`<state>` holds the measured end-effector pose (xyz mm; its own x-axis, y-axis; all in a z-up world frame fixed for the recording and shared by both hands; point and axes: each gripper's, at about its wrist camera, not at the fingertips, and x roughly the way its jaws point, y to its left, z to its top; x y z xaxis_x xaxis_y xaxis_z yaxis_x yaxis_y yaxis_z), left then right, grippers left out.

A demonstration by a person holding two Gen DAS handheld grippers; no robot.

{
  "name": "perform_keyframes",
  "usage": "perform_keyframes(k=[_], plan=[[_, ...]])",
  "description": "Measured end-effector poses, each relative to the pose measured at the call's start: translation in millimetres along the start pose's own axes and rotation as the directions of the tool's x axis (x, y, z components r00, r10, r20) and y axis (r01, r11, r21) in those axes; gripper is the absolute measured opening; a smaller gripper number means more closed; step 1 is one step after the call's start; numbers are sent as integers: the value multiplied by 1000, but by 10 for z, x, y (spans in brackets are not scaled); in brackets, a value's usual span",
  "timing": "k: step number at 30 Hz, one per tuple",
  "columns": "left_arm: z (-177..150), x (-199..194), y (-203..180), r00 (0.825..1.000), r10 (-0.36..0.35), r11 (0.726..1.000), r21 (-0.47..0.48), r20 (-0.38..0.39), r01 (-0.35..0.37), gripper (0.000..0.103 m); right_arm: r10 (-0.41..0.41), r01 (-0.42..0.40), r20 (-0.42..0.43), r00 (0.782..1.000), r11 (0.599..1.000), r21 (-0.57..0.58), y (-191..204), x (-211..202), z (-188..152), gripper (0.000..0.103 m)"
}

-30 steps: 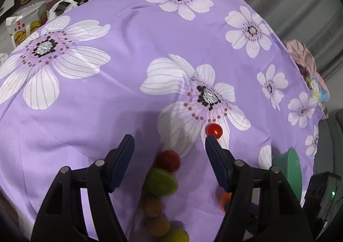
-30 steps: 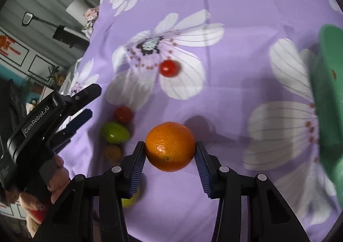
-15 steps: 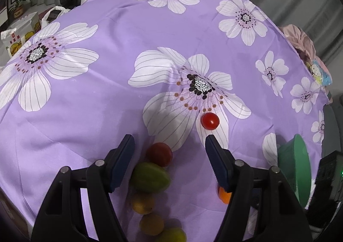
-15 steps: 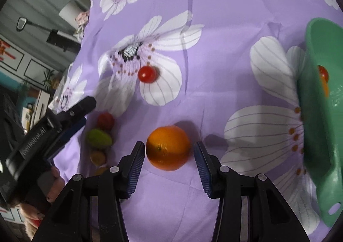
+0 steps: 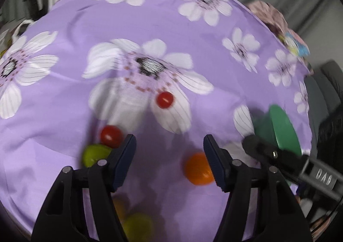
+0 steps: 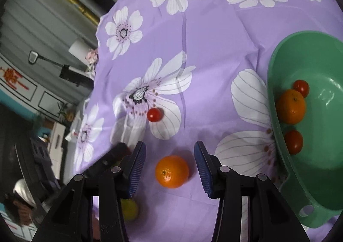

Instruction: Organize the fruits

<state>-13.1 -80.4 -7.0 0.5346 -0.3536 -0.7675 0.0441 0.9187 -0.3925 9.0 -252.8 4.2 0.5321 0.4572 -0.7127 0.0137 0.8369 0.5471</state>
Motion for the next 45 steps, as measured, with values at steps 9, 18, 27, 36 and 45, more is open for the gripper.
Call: perform_keyframes(k=[9,18,27,36,45], plan=[[-141,247,-244,989,-86,992,81,-118,96,59,44,-43,-48,998,998,36,-74,44,-31,48],[-230,376,-315,983,-59,991,107,-176,79,54,39,-29,-139,989,997,71,-104,258,-101,48],[-281,448,-329,979,-42,990,125,-200,68,51,3,14,-198,980,997,82,-135,400,-150,48],[-277,462,-332,983,-24,990,134,-179,48,46,19,4,-239,971,996,95,-175,514,-188,48],[-251,378,-373,992,-33,988,147,-118,51,45,29,-13,-198,980,997,81,-132,429,-179,48]])
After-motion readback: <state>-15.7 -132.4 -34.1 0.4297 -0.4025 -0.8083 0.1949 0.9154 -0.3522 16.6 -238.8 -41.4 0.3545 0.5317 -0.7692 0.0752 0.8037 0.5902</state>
